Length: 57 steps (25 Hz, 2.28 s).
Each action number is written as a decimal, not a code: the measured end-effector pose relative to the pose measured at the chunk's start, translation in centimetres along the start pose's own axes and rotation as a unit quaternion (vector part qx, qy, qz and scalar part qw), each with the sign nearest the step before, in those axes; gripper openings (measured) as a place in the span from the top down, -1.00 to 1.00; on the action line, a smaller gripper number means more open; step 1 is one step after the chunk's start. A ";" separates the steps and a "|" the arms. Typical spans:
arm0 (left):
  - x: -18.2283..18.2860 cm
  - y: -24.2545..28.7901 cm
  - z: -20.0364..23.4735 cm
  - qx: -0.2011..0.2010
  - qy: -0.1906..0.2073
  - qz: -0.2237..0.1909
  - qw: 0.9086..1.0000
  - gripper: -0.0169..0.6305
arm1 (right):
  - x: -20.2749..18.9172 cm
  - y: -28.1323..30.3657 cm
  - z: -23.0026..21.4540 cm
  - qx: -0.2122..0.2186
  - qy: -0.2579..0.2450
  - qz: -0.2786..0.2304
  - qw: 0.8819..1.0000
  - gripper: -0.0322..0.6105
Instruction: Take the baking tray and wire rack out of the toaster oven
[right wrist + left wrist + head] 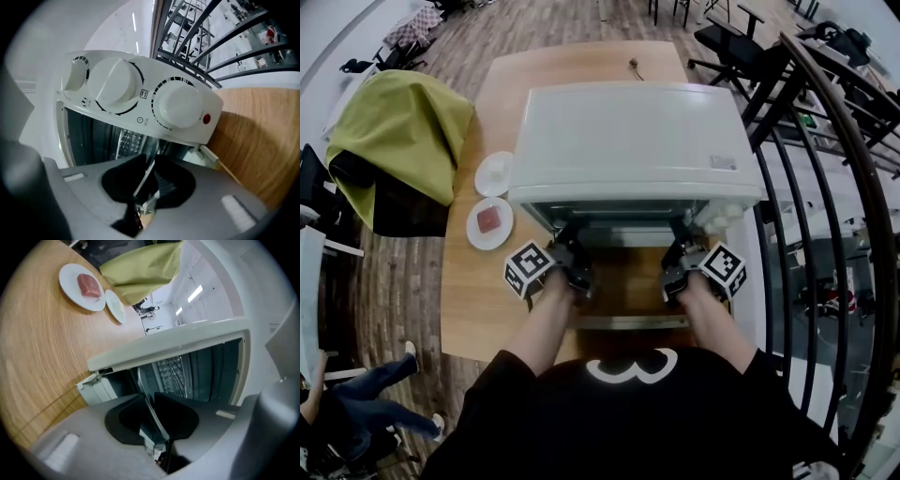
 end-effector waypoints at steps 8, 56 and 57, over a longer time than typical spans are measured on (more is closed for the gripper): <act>-0.7 -2.5 0.5 0.005 0.004 -0.008 1.000 0.73 | -0.7 -2.4 -0.6 0.010 0.001 0.033 0.999 0.71; -2.1 -16.2 -0.6 -0.046 0.042 0.099 0.993 0.75 | -4.9 -17.5 1.1 0.028 0.021 -0.050 0.998 0.79; -2.1 -16.4 -0.8 -0.050 0.048 0.101 0.992 0.75 | -4.9 -17.7 1.4 0.033 0.019 -0.053 0.998 0.79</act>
Point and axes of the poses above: the fingertips, and each gripper's own axes: y forward along the fingers, z to its left, x out of its top, the point moved 2 cm from there along -y, backward along the fingers, and after that the axes turned 14 degrees about -z, right-handed, at the moved point
